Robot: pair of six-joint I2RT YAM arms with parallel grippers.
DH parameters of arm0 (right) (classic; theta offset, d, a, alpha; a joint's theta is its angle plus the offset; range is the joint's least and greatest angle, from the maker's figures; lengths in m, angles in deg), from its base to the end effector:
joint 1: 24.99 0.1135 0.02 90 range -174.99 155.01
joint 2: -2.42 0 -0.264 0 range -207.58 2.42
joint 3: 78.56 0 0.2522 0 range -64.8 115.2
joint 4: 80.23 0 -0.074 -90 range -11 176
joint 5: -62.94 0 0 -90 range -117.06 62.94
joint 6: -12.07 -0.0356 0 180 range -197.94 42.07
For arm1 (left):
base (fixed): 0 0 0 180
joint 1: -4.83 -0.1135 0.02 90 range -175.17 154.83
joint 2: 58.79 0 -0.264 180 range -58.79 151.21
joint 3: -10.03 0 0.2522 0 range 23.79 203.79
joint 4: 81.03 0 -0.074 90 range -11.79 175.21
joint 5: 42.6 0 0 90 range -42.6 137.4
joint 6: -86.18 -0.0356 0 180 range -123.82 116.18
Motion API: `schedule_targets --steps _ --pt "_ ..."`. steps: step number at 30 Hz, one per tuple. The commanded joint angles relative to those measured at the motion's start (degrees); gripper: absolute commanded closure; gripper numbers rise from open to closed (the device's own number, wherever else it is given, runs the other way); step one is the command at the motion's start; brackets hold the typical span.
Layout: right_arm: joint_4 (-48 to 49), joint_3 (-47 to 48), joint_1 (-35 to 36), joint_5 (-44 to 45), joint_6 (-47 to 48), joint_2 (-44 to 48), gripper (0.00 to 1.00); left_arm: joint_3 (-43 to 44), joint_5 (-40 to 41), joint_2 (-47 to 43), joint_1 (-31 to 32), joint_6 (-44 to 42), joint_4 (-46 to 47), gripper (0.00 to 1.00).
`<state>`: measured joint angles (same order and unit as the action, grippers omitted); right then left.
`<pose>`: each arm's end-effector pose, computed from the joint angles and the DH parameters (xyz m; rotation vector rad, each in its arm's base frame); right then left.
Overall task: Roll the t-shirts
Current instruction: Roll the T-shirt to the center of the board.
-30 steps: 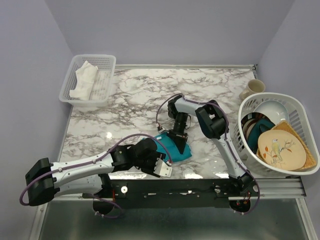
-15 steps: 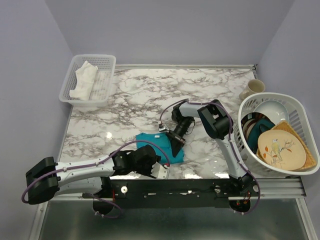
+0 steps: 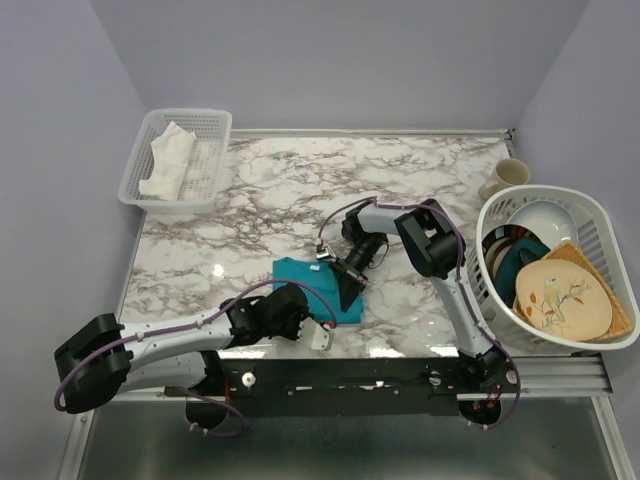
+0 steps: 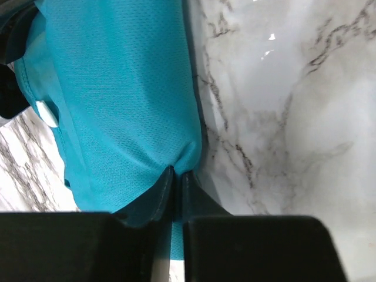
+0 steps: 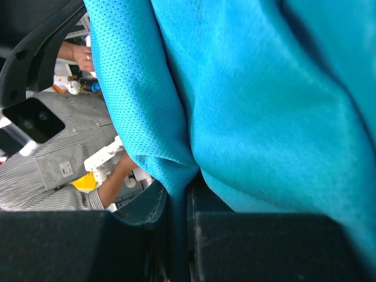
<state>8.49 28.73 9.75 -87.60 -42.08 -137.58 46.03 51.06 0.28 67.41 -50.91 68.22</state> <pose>0.2973 0.2439 0.0710 0.9730 -2.0696 -1.3206 0.0854 -0.1596 0.1527 2.0348 1.4655 -0.0310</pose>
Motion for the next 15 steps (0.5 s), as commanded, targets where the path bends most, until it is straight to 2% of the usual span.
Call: schedule_targets --steps 1,2,4,5,6,9,11,14,15 --pt "5.8 -2.5 -1.1 9.0 -8.2 -6.6 0.85 2.3 -3.2 4.4 -5.5 1.2 -6.5 0.89" --pt "5.8 -2.2 -1.1 9.0 -8.3 -6.5 0.8 2.9 -3.6 5.2 -6.4 1.2 -7.1 0.91" --pt "6.8 -2.8 -1.2 9.0 -7.6 -4.3 0.58 4.8 -8.8 7.0 -8.2 1.9 -8.9 0.96" --pt "7.5 -3.4 -1.3 9.2 -7.1 -2.9 0.38 5.7 -10.8 7.7 -10.0 2.2 -9.7 0.97" --pt "9.1 -4.5 -1.5 10.7 -6.5 1.0 0.01 6.7 -12.7 9.2 -11.3 2.3 -10.9 0.98" --pt "14.6 -7.2 -3.0 15.6 -4.4 8.8 0.0 11.0 -19.5 12.5 -15.6 2.4 -15.3 1.0" --pt "18.8 -9.2 -4.8 18.6 -4.7 17.4 0.0 11.9 -23.6 13.4 -17.5 2.7 -16.5 1.0" --pt "30.1 -16.1 -7.5 23.7 -5.9 29.8 0.0 13.7 -27.0 14.9 -20.0 2.2 -18.2 1.0" --pt "37.5 -18.7 -7.8 27.4 -5.9 33.3 0.0 15.0 -29.1 16.1 -21.1 2.4 -18.6 1.0"
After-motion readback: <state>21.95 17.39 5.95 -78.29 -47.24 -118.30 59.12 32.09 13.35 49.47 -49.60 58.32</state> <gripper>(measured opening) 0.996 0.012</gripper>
